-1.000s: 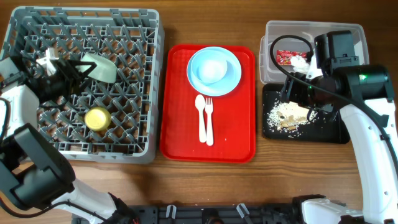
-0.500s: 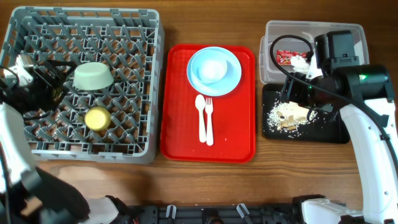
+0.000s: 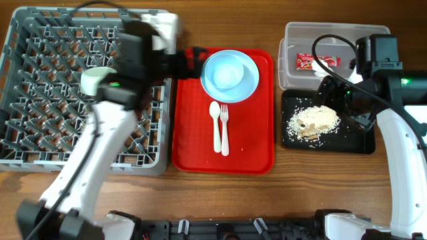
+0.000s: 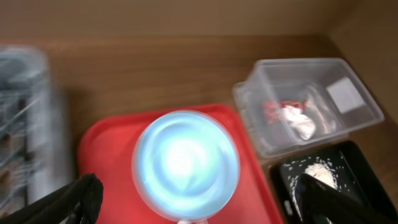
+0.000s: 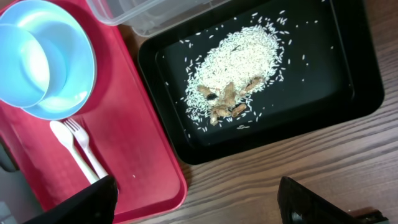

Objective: Sort waste into correct bins and load items into the dishwasher rack
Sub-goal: 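Grasp the blue bowl on the plate with left gripper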

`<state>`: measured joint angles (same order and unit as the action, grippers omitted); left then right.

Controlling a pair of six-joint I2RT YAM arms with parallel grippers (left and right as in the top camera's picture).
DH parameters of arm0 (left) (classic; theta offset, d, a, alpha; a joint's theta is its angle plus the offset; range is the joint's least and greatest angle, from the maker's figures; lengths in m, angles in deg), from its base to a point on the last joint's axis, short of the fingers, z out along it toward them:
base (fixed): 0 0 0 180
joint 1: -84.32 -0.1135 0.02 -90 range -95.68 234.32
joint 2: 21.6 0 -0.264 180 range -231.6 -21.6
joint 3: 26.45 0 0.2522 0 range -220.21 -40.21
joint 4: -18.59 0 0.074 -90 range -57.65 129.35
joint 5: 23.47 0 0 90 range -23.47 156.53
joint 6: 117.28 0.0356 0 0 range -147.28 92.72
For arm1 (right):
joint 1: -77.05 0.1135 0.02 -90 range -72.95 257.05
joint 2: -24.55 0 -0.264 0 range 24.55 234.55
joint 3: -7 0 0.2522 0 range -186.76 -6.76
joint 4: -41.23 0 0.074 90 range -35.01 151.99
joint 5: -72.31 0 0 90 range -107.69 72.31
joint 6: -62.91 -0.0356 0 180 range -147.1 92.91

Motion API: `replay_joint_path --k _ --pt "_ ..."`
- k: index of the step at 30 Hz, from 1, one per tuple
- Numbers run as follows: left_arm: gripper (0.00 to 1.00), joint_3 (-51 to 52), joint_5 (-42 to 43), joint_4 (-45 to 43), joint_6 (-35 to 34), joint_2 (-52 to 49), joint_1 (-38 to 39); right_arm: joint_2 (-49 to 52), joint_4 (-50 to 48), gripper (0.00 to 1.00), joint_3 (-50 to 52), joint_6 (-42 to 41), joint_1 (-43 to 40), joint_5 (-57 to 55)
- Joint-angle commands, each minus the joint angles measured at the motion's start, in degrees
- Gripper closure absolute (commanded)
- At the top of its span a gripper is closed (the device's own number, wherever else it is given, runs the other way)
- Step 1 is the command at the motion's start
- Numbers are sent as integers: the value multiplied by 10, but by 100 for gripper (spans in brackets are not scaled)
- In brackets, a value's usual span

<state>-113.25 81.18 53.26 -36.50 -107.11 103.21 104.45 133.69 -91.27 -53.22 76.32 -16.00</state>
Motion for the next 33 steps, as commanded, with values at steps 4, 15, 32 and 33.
replay_joint_path --k 4,15,32,33 --pt "0 -2 -58 -149 31 -136 121 -6 0 16 0 7 -3 -6" --pt "8 -2 -69 -198 30 -305 141 -6 3 16 0 22 -3 -4" --pt "45 -2 -133 -154 30 -322 141 -6 7 16 0 26 -3 -4" --pt "52 -2 -133 -156 30 -322 141 -6 9 16 0 26 -3 -4"
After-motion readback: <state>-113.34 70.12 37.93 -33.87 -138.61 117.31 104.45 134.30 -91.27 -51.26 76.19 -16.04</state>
